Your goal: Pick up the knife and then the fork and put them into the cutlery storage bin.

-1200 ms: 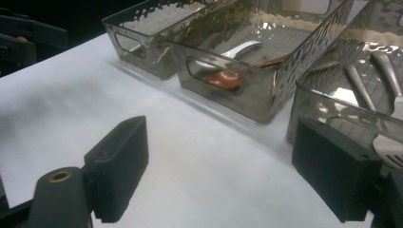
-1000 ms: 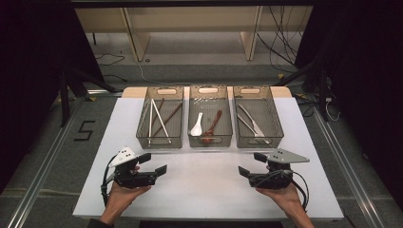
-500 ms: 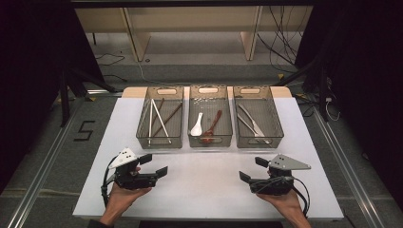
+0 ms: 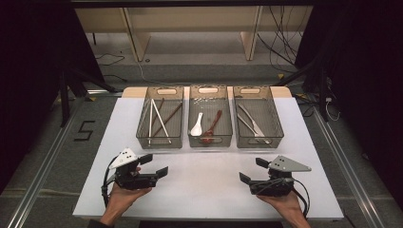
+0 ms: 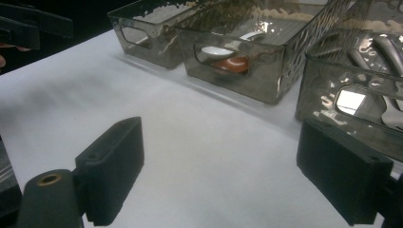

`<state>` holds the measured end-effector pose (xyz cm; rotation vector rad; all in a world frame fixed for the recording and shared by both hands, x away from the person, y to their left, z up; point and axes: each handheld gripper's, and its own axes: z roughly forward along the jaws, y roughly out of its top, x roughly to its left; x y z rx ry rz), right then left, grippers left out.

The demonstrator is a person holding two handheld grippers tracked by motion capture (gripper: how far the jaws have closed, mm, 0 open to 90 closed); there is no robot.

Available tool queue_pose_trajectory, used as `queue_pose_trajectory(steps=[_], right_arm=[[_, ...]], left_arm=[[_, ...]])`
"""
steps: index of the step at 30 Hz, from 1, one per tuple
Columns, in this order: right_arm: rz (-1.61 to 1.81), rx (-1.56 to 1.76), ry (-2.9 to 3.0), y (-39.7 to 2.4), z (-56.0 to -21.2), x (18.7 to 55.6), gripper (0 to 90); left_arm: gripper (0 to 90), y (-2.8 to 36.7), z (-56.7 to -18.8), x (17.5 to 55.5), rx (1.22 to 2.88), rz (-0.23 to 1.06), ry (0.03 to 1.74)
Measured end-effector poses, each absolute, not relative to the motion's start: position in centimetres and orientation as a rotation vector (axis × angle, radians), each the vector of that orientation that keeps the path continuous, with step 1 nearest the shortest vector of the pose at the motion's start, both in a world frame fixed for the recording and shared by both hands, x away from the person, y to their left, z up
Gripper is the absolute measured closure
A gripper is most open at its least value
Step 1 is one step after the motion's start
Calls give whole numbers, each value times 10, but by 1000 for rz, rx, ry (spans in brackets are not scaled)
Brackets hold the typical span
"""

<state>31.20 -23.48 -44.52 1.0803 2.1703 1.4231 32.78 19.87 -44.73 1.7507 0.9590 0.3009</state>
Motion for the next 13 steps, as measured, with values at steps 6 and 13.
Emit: queue_pose_trajectory(steps=[6,13], right_arm=[[1425,1080,2166,-235,-445,312,169],[1423,1080,2164,-235,-445,312,169]], left_arm=[[157,199,-447,328,1754,301,958],[157,199,-447,328,1753,300,960]])
